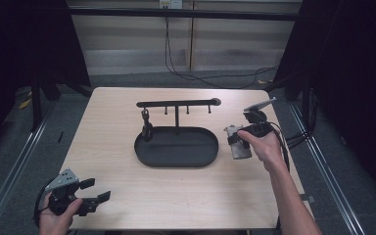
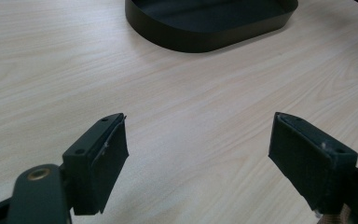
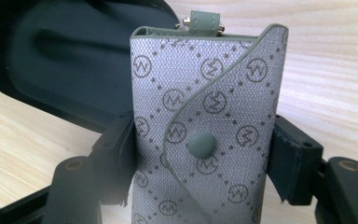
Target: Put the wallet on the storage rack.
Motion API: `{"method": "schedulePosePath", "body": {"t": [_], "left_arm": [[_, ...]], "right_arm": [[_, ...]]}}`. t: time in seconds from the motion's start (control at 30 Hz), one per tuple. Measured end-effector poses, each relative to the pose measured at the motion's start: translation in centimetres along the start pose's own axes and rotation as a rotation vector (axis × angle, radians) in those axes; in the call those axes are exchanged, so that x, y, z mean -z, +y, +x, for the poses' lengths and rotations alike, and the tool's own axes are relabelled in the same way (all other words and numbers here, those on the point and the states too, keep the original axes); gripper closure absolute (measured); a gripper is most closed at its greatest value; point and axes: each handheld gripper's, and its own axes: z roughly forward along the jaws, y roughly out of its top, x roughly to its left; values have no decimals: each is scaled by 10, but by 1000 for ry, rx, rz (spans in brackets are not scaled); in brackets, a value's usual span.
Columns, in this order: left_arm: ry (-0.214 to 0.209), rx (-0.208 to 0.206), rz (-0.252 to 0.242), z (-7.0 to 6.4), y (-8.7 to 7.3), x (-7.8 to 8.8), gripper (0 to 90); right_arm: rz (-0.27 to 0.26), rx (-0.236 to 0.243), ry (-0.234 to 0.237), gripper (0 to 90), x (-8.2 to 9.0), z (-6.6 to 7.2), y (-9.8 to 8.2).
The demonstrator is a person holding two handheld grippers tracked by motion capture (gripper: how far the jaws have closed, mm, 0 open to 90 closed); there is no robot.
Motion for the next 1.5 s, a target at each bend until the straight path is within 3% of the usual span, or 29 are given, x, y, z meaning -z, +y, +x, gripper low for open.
{"method": "schedulePosePath", "body": {"t": [0.27,0.47,1.5], "left_arm": [[-5,-5,-2,0,0,1,191],[-9,-8,-3,-1,0,0,190],[-15,-14,0,-1,0,0,186]], "right_arm": [[-36,30,47,333,-2,8,2],[-65,25,85,332,-4,13,5],[-123,32,154,332,-49,42,18]]}}
